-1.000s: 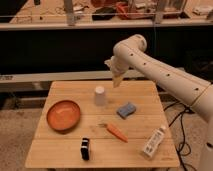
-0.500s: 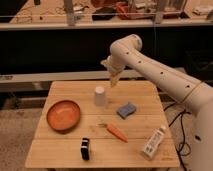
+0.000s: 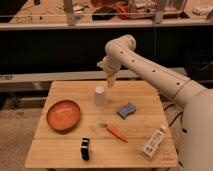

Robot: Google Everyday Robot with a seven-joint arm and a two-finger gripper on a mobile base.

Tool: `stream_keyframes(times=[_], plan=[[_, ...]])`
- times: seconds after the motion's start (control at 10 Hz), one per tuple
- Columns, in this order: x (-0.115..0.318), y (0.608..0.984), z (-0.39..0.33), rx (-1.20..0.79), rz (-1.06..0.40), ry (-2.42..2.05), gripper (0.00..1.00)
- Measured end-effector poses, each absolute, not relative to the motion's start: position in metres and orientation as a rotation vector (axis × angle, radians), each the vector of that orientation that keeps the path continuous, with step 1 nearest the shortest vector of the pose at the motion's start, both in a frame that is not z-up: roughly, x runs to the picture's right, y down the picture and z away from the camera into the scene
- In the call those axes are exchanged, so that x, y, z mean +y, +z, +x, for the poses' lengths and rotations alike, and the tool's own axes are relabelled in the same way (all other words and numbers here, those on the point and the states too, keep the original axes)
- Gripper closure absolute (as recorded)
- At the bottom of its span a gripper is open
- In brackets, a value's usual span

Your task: Place the ceramic cup over the eraser

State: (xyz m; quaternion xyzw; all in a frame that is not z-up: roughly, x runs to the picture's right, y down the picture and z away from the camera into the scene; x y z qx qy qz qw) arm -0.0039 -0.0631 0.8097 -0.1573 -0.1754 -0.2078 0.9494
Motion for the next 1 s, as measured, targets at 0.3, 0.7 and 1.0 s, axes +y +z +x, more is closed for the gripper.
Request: stream_keyframes(times=[0.3, 0.7, 1.0], plan=[[-0.056, 0.819, -0.016, -0.365, -0.353, -0.463, 0.2], [-0.038, 0.841, -0.02, -0.396, -0.401, -0.527, 0.2], [-0.031, 0.852, -0.018, -0.414, -0.422, -0.554, 0.2]])
